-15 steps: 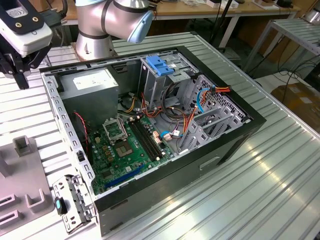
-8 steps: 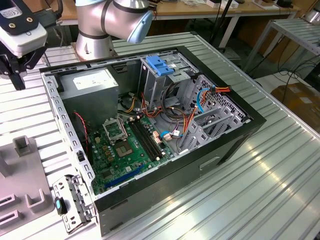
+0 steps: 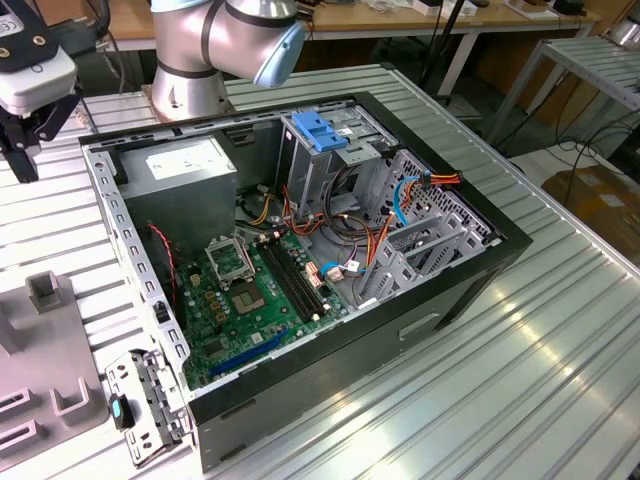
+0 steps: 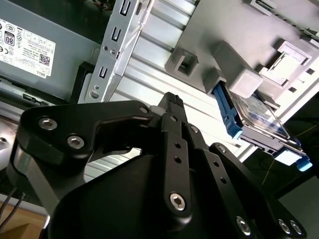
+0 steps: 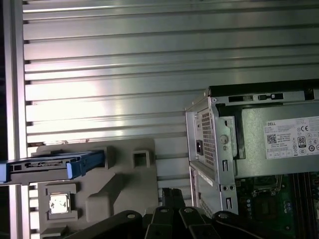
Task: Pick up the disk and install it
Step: 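Reach for the disk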
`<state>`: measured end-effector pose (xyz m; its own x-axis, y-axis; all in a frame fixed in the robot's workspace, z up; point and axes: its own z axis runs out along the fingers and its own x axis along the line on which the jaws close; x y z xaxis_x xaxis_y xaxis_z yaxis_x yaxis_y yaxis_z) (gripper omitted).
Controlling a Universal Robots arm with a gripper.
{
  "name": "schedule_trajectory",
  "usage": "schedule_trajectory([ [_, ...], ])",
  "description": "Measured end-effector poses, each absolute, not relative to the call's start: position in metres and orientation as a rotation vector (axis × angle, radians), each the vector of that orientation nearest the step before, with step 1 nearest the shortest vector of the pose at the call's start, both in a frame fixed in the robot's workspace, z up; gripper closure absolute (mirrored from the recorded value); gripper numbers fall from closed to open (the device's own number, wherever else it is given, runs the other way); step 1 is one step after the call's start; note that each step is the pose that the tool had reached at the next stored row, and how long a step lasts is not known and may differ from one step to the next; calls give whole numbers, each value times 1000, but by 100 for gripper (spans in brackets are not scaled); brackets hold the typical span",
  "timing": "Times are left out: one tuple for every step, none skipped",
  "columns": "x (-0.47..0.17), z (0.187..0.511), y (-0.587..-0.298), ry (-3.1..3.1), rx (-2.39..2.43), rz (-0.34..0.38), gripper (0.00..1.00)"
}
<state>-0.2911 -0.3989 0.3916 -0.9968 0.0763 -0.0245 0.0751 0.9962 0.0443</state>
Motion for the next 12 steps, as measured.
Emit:
schedule_trajectory([
  [-292,392,-399,3112,118,68,89],
  [-293,392,-399,3112,118,68,89],
  [-294,392,-399,3112,118,68,89],
  [-295,392,-399,3112,118,68,89],
  [-296,391,-399,3112,118,68,89],
  [-297,391,-399,3112,118,68,89],
  [-298,391,-399,3113,118,68,89],
  [-299,391,-399,3113,118,68,89],
  [-300,391,-399,3113,118,68,89],
  [-301,391,-399,3112,118,68,89],
  [-303,391,-399,3112,118,68,89],
  [-304,391,-399,3112,118,68,89],
])
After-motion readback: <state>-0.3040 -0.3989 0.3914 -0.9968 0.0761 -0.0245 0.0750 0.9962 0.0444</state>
